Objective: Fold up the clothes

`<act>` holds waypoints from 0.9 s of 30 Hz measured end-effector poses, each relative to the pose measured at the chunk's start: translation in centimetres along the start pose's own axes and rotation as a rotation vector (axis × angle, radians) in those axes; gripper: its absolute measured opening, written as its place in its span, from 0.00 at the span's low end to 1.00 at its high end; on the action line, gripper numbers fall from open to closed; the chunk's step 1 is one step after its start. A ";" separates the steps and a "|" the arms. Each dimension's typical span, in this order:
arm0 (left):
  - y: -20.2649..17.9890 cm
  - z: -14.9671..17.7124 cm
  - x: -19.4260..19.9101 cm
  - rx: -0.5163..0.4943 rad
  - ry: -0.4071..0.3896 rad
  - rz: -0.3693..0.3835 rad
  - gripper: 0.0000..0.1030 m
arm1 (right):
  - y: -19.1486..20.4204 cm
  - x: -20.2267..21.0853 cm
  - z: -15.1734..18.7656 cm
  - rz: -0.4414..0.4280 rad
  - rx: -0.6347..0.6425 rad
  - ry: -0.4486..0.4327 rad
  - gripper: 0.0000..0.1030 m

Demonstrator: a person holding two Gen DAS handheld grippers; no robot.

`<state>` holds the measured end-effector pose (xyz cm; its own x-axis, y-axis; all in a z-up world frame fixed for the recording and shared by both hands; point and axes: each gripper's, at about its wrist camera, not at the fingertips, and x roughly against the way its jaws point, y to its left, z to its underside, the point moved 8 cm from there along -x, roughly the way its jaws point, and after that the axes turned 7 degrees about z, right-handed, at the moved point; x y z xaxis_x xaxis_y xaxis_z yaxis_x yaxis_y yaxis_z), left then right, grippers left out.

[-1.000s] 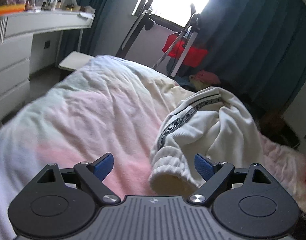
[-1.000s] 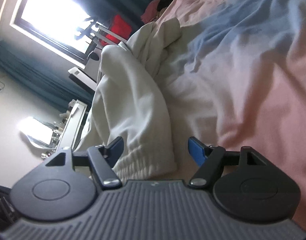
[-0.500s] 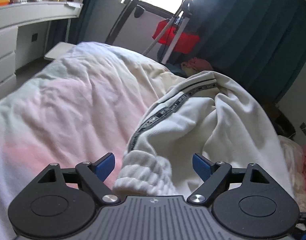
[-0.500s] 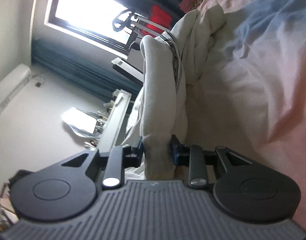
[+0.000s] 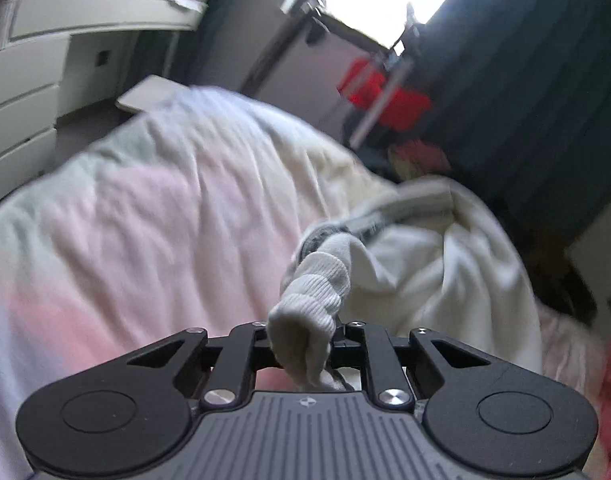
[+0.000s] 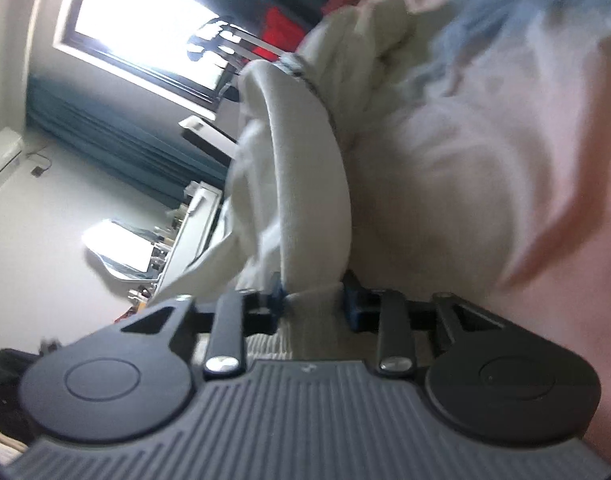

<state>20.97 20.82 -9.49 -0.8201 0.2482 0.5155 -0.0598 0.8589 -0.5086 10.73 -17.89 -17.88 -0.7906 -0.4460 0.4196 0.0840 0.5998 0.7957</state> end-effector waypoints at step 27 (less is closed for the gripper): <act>12.2 -14.8 -1.8 -0.168 -0.127 -0.418 0.82 | 20.2 -11.1 15.7 0.030 0.439 0.253 0.71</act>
